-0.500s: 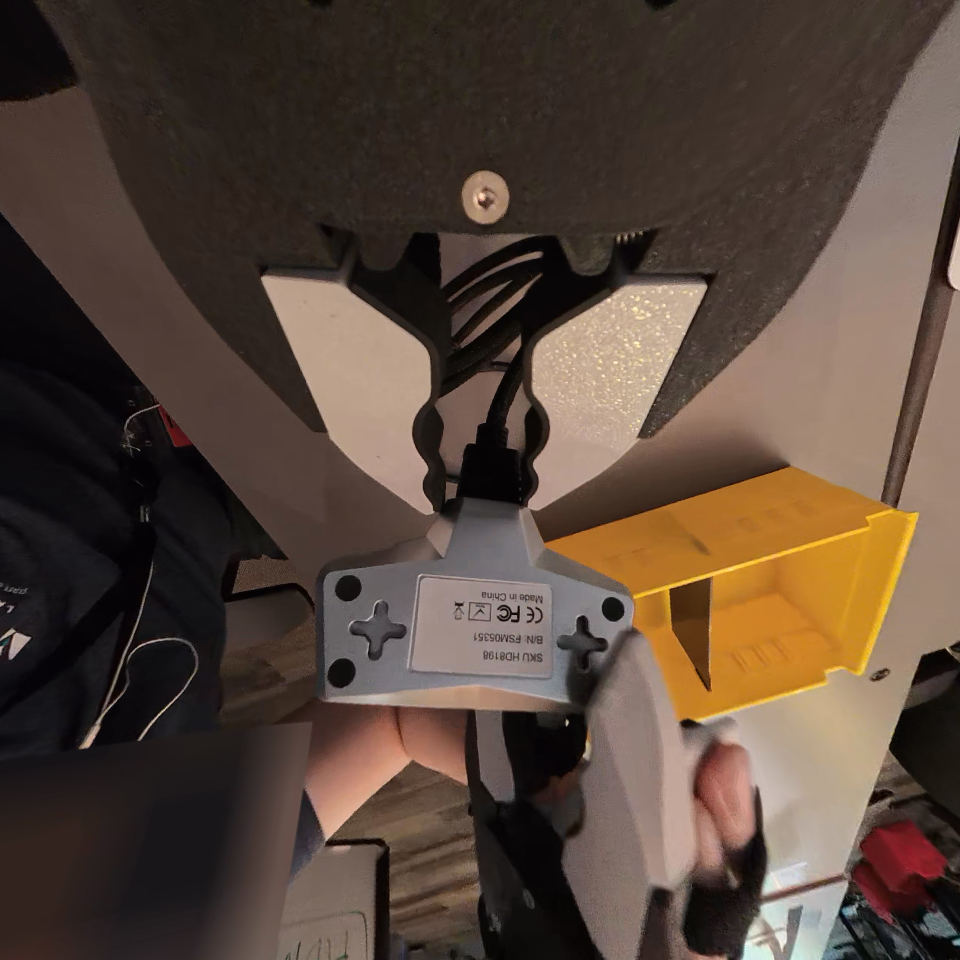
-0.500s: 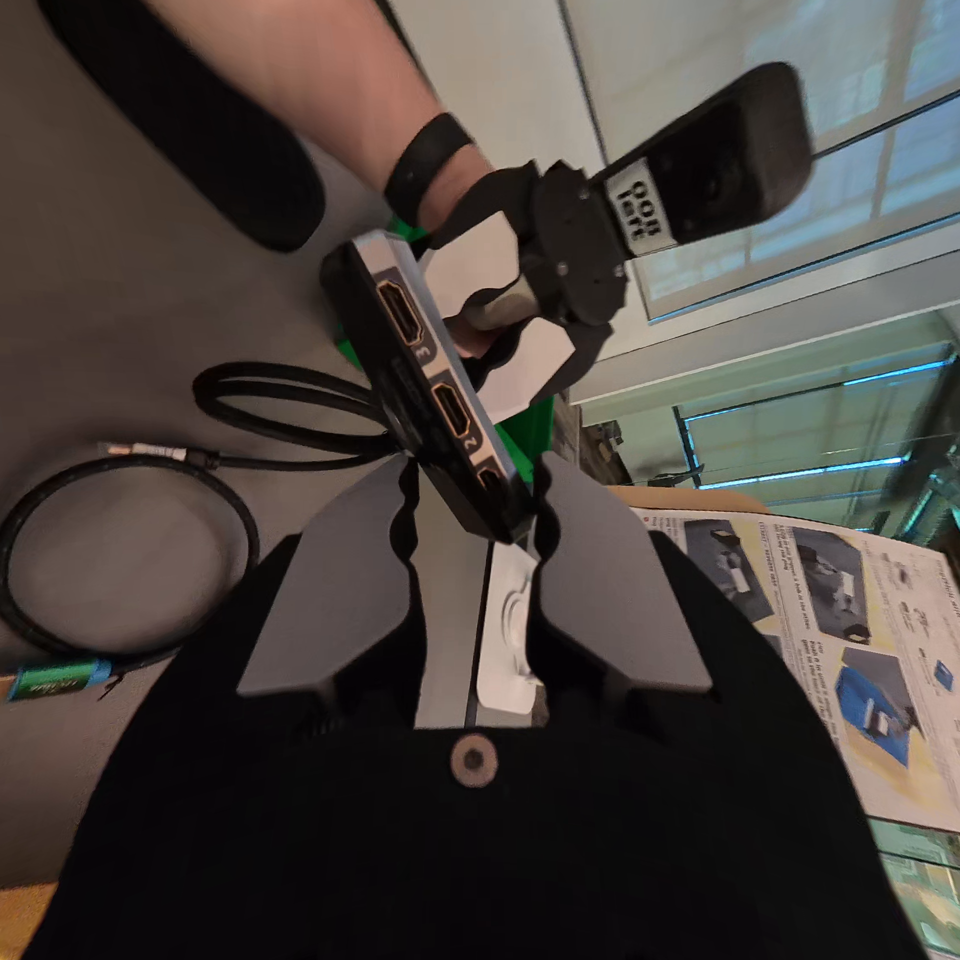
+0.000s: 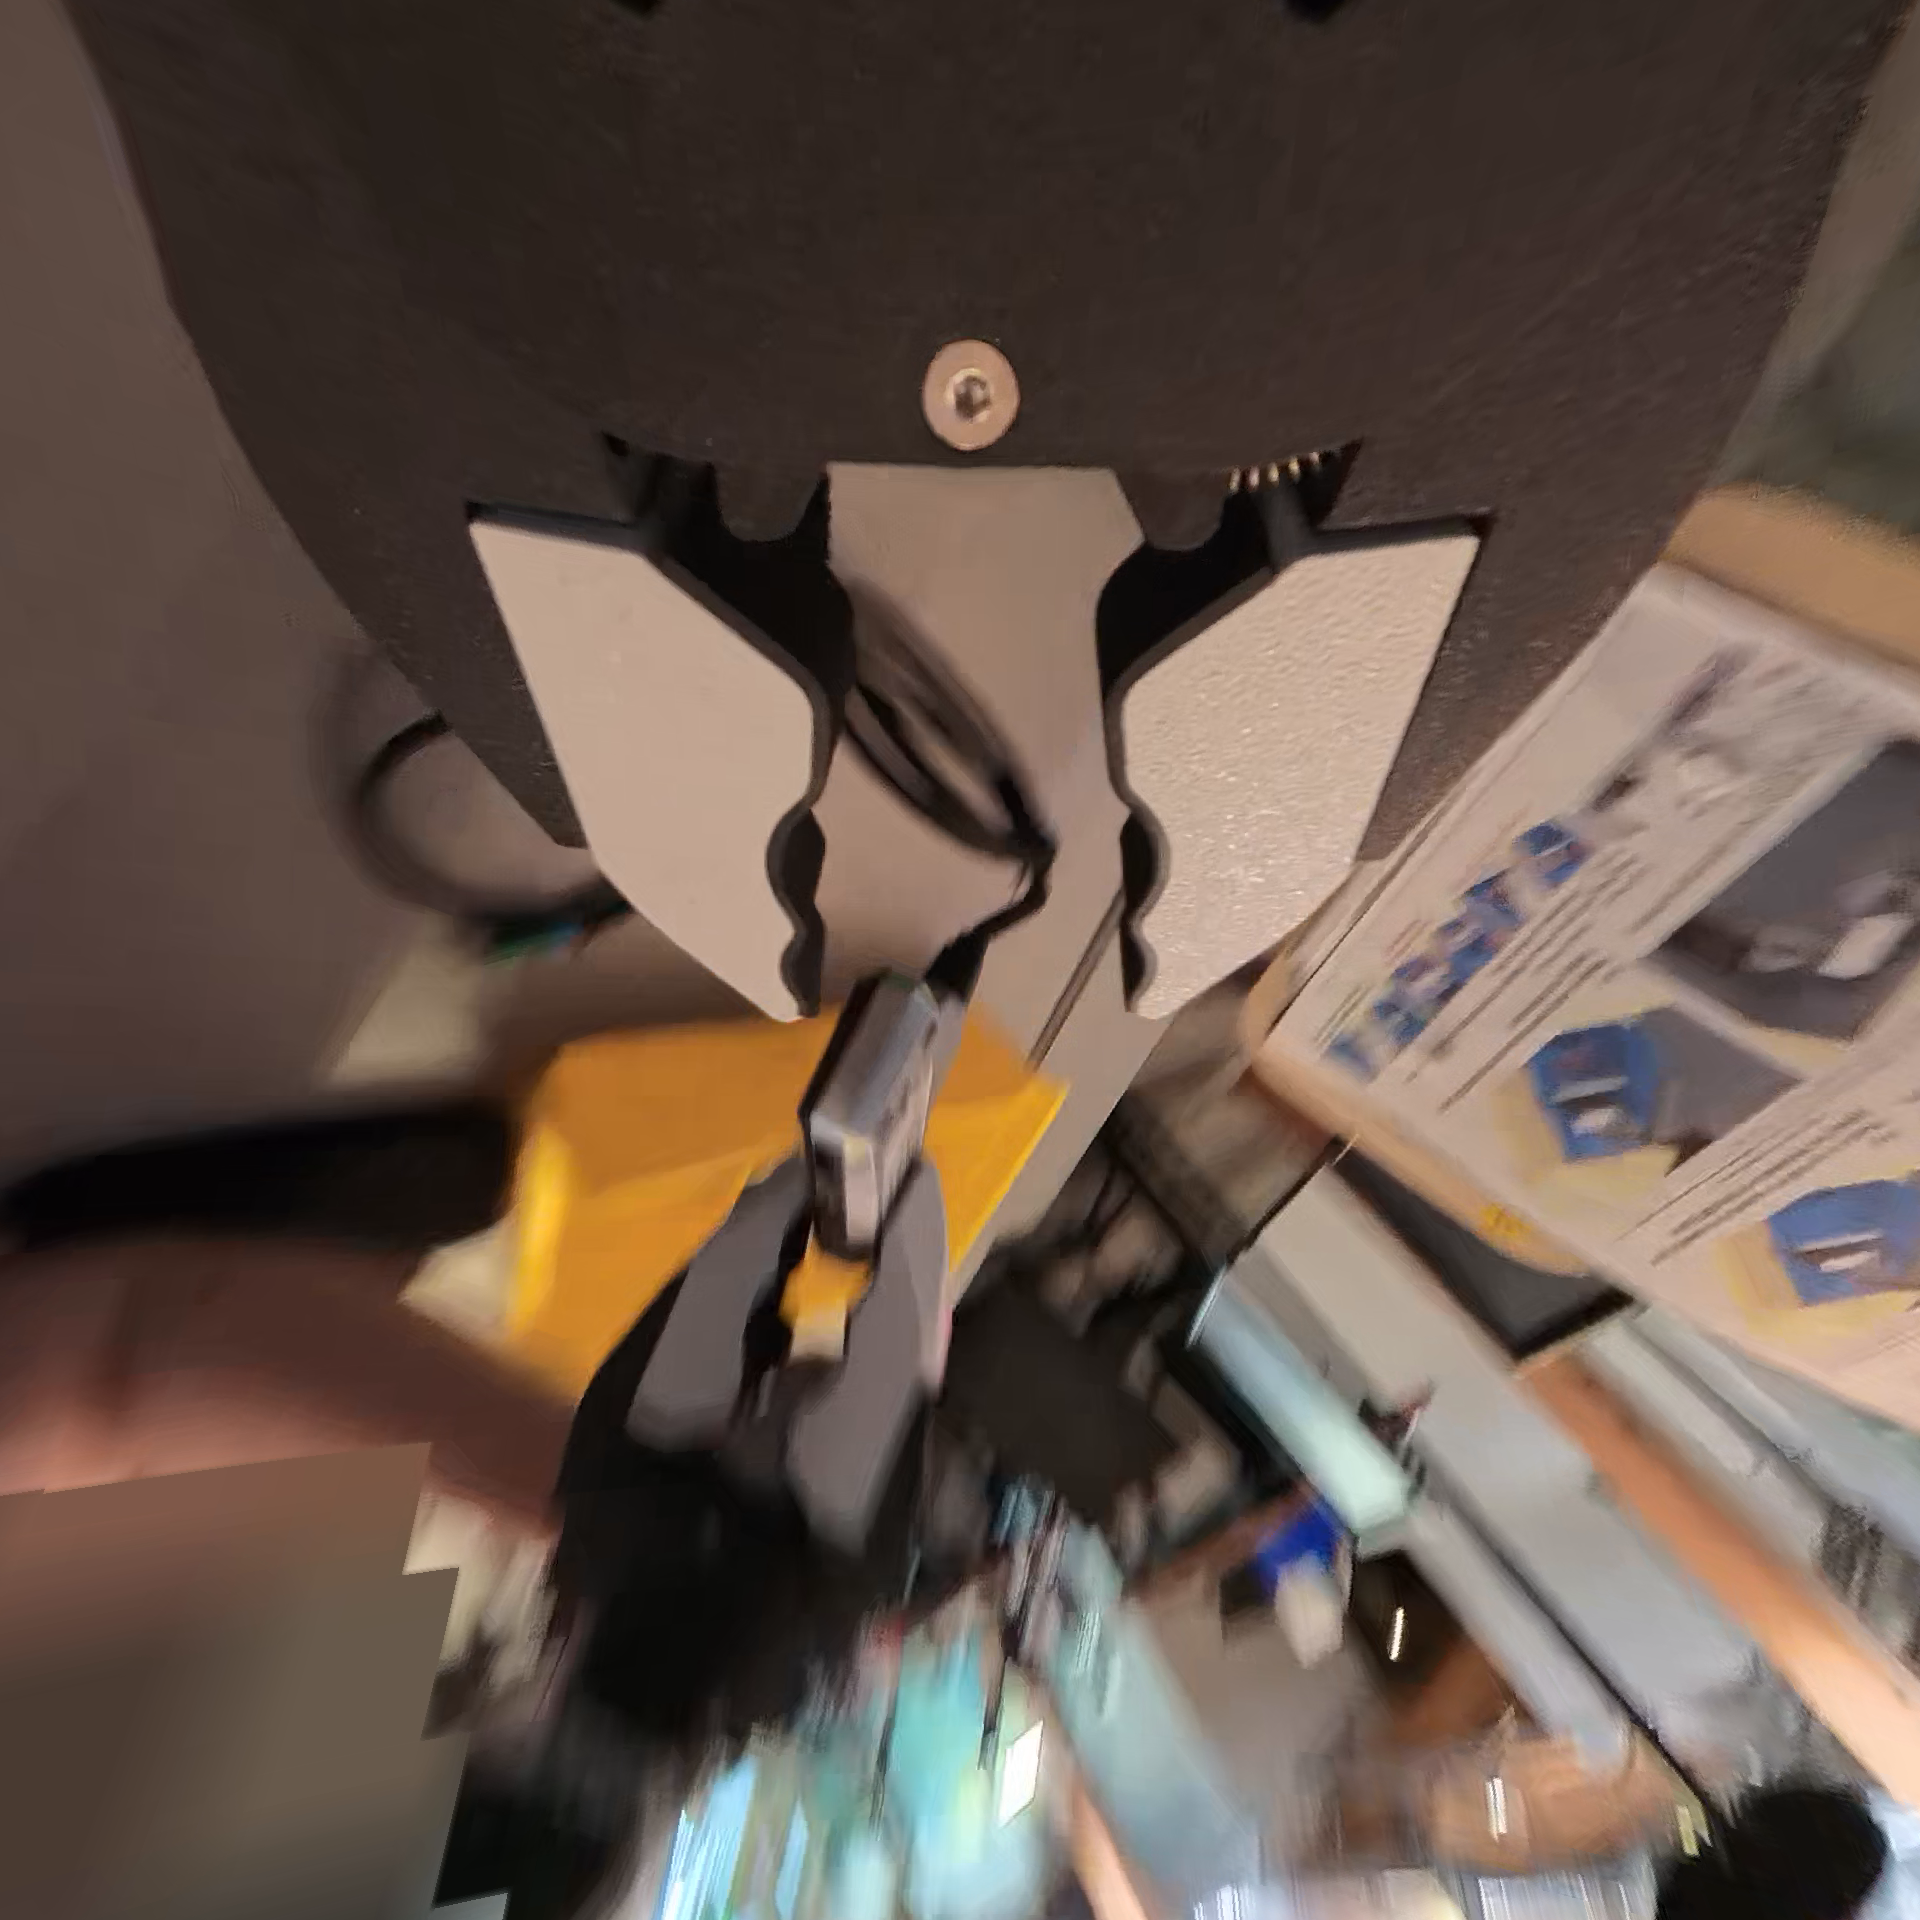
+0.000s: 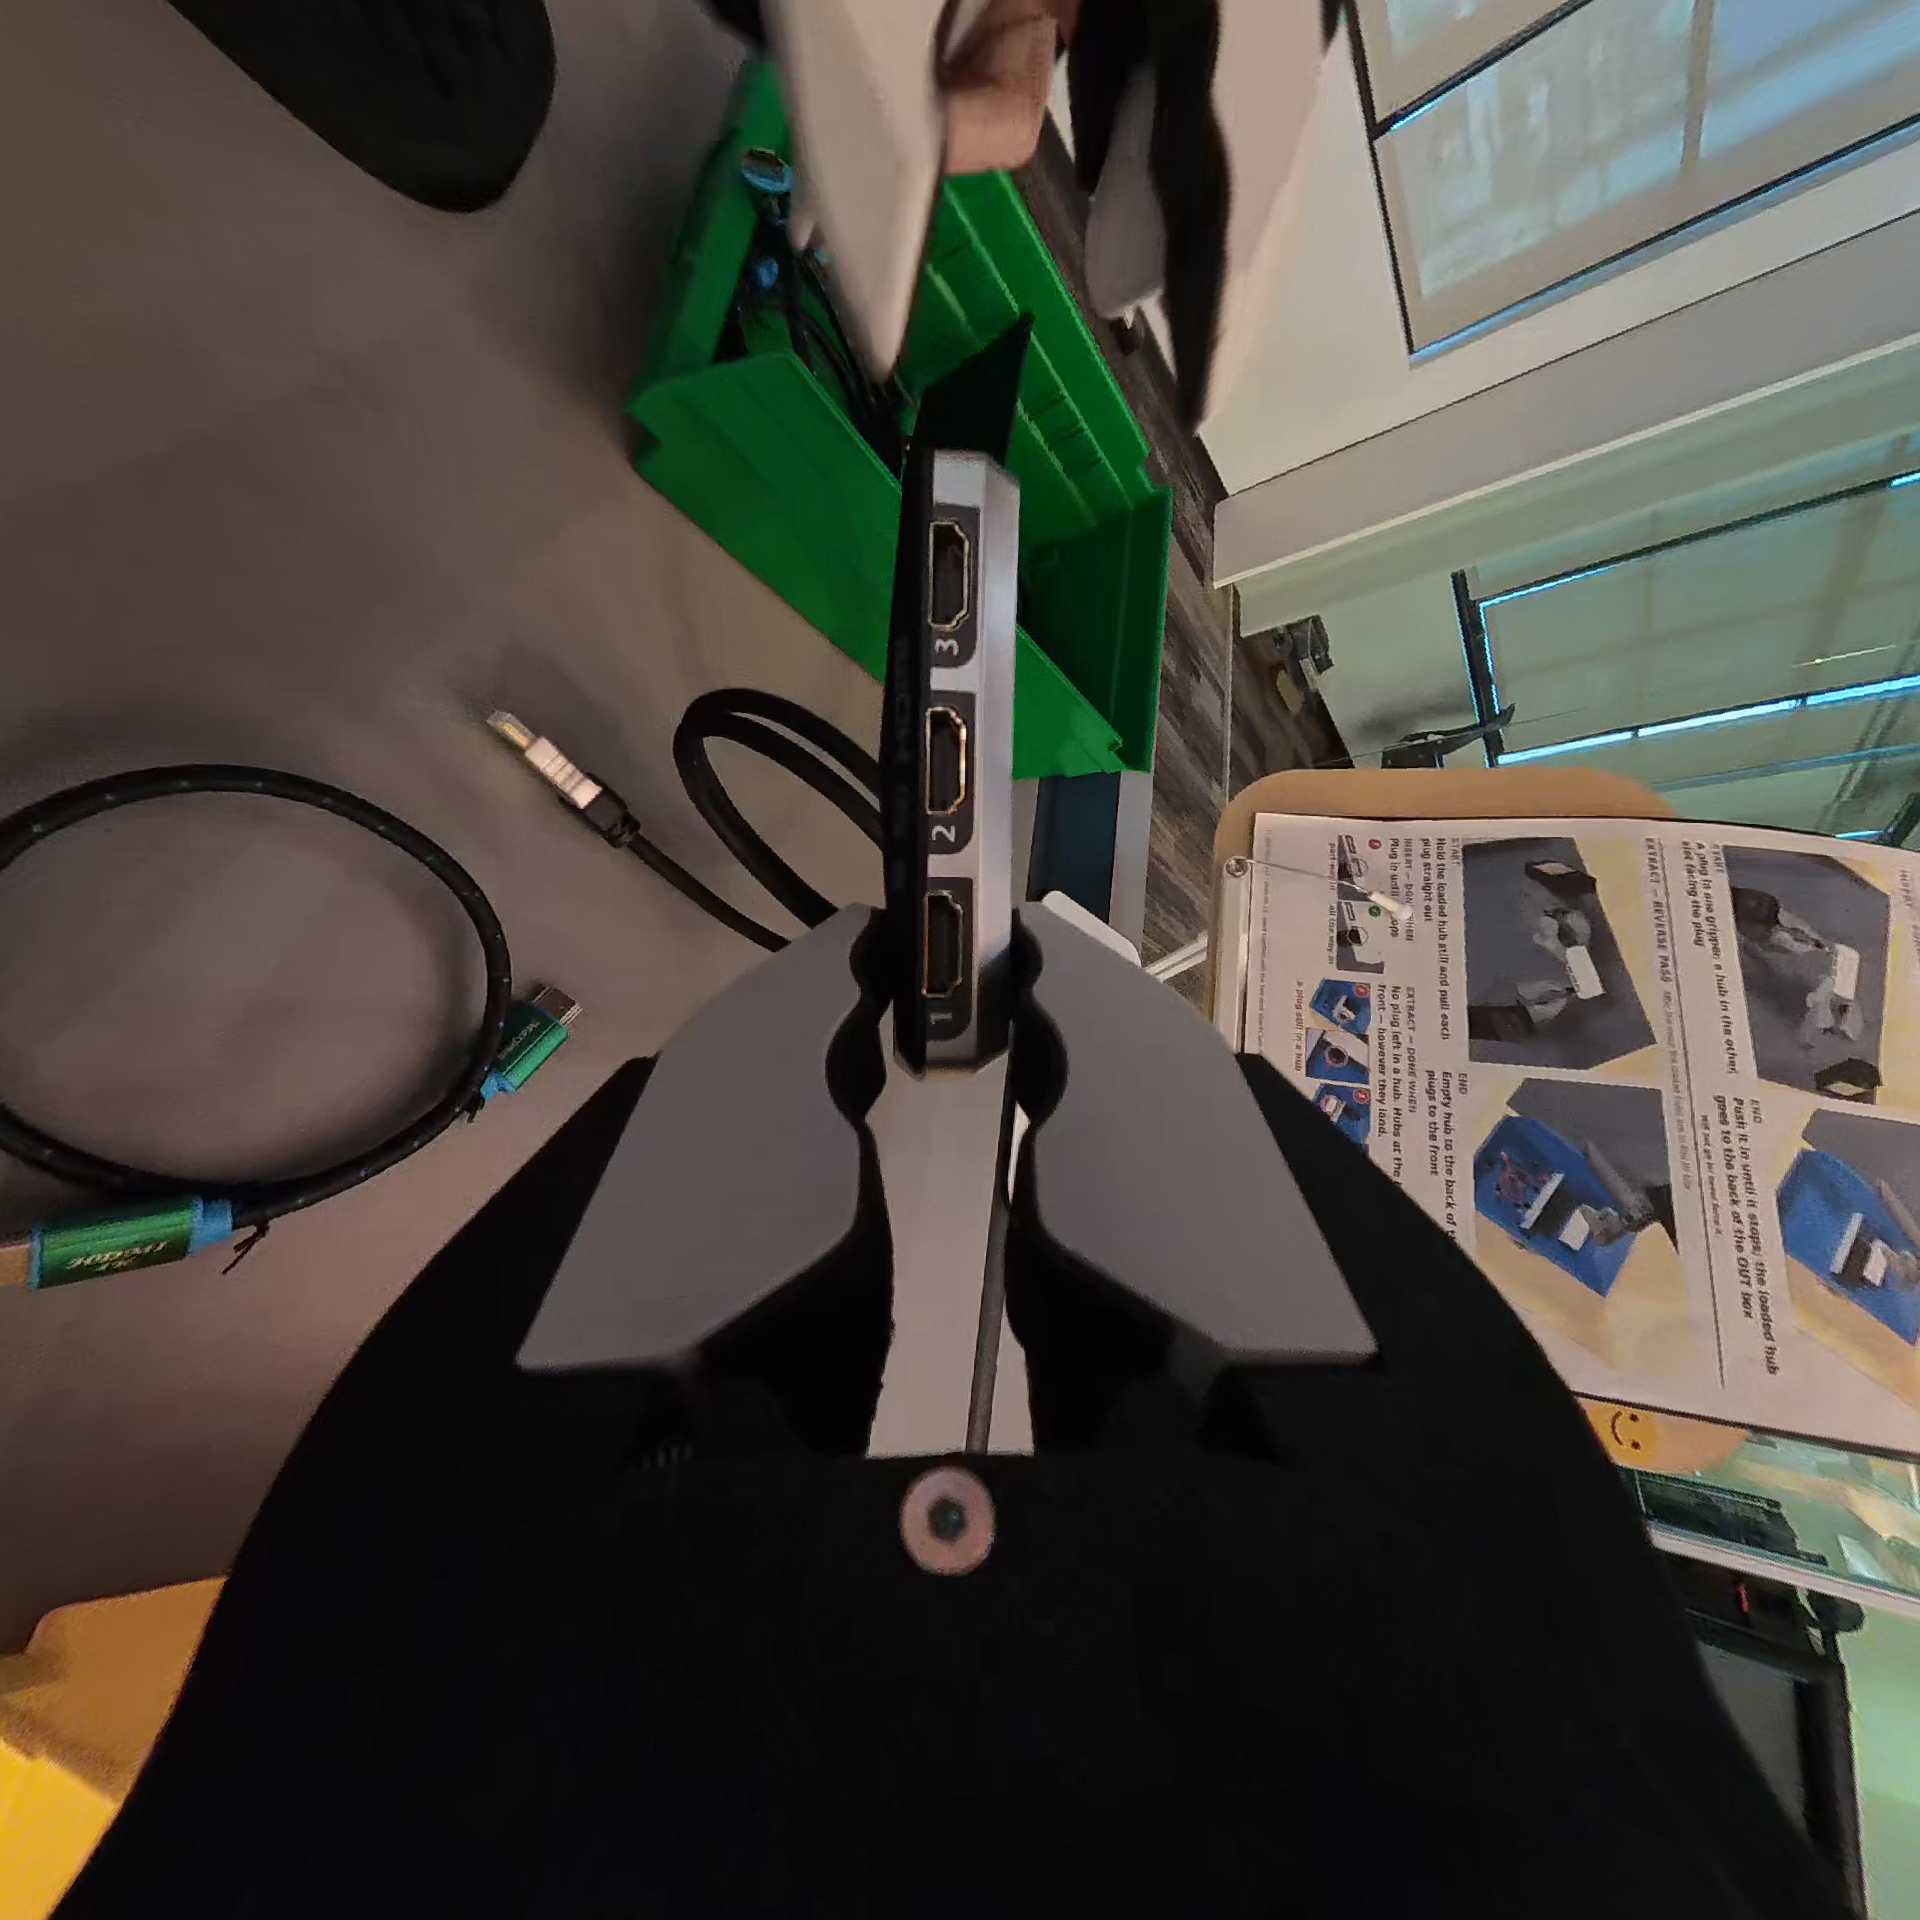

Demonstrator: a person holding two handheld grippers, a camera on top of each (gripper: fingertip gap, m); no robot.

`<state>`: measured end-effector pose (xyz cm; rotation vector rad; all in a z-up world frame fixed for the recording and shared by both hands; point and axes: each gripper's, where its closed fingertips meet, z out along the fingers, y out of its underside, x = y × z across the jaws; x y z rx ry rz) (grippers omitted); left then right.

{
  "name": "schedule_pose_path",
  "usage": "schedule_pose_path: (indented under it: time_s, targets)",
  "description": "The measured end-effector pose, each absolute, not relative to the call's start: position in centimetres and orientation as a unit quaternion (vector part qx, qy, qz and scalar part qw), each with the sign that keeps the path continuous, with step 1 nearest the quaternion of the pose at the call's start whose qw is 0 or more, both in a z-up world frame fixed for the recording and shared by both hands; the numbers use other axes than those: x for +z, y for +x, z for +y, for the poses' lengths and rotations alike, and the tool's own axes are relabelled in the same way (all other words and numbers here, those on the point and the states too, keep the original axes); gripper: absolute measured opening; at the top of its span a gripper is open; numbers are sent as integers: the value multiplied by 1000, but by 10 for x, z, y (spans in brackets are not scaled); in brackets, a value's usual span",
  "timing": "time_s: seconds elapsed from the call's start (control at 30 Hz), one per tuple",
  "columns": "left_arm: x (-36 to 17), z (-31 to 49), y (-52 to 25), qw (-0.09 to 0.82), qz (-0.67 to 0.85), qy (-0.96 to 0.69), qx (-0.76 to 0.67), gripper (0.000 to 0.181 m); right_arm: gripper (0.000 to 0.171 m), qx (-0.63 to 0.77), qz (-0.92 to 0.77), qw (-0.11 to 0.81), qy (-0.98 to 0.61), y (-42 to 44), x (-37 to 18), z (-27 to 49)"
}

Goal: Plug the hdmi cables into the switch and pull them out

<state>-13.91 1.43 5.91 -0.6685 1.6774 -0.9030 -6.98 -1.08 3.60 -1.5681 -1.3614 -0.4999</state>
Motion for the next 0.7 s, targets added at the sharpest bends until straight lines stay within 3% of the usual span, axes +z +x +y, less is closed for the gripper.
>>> schedule_pose_path:
  time_s: [0.1, 0.37, 0.7]
  targets:
    - [42, 2, -118, 578, 731, -233, -278, 55, 20, -203, -556, 485, -644, -72, 34, -7]
    - [40, -12, -83, 557, 742, -190, -321, 25, 20, -199, -555, 512, -625, -76, 42, -8]
    - [18, 3, -66, 579, 758, -182, -241, 22, 21, -220, -557, 493, -631, -64, 22, 8]
